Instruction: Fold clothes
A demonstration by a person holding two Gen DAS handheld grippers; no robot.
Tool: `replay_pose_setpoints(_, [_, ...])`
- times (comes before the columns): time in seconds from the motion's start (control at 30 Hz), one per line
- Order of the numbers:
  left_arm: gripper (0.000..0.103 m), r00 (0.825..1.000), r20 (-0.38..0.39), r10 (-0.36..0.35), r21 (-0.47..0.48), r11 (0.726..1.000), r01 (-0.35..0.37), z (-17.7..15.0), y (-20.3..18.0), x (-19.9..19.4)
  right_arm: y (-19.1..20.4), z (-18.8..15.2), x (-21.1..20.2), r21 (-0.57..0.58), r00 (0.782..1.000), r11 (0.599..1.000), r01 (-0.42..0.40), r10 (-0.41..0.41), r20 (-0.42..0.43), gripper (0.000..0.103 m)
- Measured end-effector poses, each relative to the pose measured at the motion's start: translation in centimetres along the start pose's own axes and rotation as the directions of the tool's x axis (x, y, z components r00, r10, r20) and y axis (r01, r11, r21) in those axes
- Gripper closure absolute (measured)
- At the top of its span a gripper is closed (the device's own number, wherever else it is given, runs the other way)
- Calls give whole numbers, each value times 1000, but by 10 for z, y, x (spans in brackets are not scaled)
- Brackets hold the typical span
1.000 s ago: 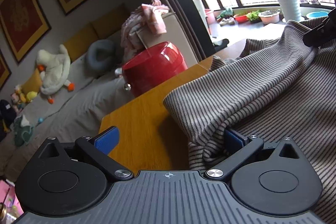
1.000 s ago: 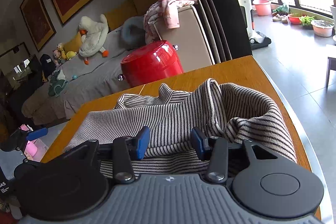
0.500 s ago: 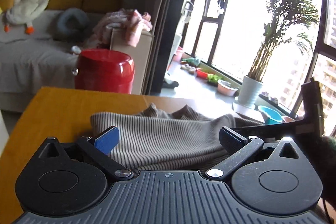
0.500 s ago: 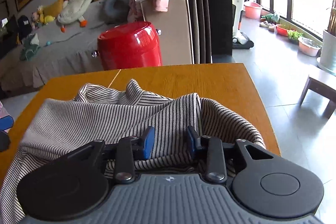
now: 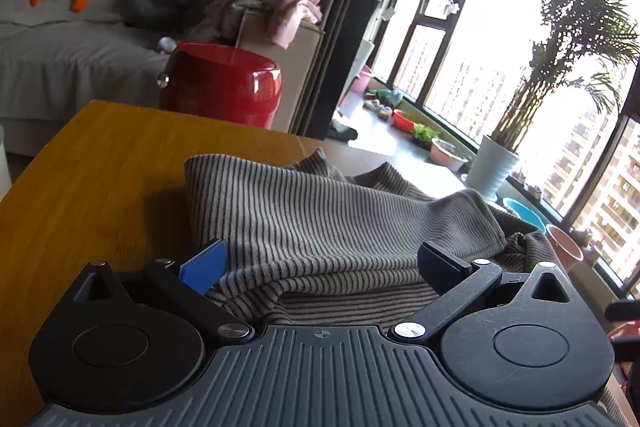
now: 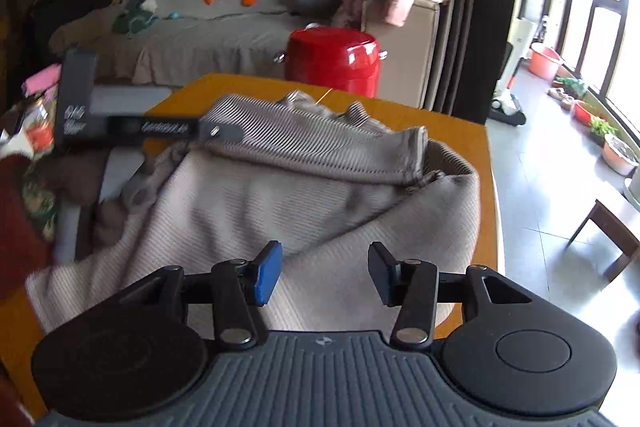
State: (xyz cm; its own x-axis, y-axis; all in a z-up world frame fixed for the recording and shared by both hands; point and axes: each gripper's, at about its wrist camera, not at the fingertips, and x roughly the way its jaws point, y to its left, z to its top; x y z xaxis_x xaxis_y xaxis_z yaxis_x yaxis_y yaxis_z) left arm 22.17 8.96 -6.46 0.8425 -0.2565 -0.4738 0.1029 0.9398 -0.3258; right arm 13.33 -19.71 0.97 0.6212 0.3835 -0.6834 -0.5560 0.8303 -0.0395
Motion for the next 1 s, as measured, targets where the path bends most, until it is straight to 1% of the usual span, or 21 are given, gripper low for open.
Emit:
replay_pose_setpoints(0.07, [0,1000,-4,-9,-20,1000,9,0,4,1,18,-8,10,-57,999,998,8,-11,-49,54])
replay_pose_setpoints(0.1, [0,1000,-6,-11,-26,1000,11,0,5,1,27,-12,15,-90,997,996,28,-34,-68,55])
replay_pose_setpoints(0.13, [0,1000,-6,-12,-28,1000,12,1,6,2,33,-16,22,-128,994,989,68,-79,-78,56])
replay_pose_setpoints(0.17, [0,1000,-7,-13,-30,999,13,1,6,2,38,-20,28,-176,989,978,117,-131,-74,58])
replay_pose_setpoints(0.2, [0,1000,-7,-13,-30,999,12,1,6,2,39,-23,31,-208,984,966,151,-167,-61,61])
replay_pose_setpoints(0.23, [0,1000,-6,-12,-29,1000,12,1,6,2,38,-21,31,-202,981,964,172,-187,-59,90])
replay_pose_setpoints(0.27, [0,1000,-6,-12,-29,1000,12,1,6,2,32,-16,29,-161,978,969,186,-197,-60,93])
replay_pose_setpoints(0.33, [0,1000,-6,-12,-29,1000,12,1,7,2,12,-1,17,-42,982,982,185,-186,-37,93])
replay_pose_setpoints(0.4, [0,1000,-9,-13,-30,999,13,2,7,4,-17,23,-2,62,977,976,209,-210,22,93])
replay_pose_setpoints(0.43, [0,1000,-9,-13,-31,999,13,2,7,4,-32,36,-14,102,968,967,234,-241,65,93])
replay_pose_setpoints(0.53, [0,1000,-9,-15,-33,999,15,2,7,5,-76,77,-46,206,922,929,308,-345,175,93])
replay_pose_setpoints(0.6, [0,1000,-9,-16,-33,999,16,2,7,5,-101,100,-59,281,894,901,330,-393,213,93])
replay_pose_setpoints(0.63, [0,1000,-9,-17,-34,999,16,2,7,5,-109,109,-60,305,890,895,326,-399,221,93])
replay_pose_setpoints(0.7, [0,1000,-8,-19,-36,999,19,2,8,5,-118,124,-60,339,887,889,308,-397,235,93])
replay_pose_setpoints(0.77, [0,1000,-4,-28,-37,999,28,2,8,4,-115,137,-59,350,896,900,259,-359,260,93])
replay_pose_setpoints(0.83, [0,999,1,-40,-33,999,40,1,8,3,-103,152,-54,335,906,920,205,-307,290,93])
replay_pose_setpoints(0.93, [0,996,21,-91,45,995,90,-2,-1,-5,-71,179,-45,263,918,956,134,-220,331,94])
replay_pose_setpoints(1.0, [0,993,24,-112,113,988,109,-5,-12,-7,-41,196,-35,192,926,977,91,-154,345,94])
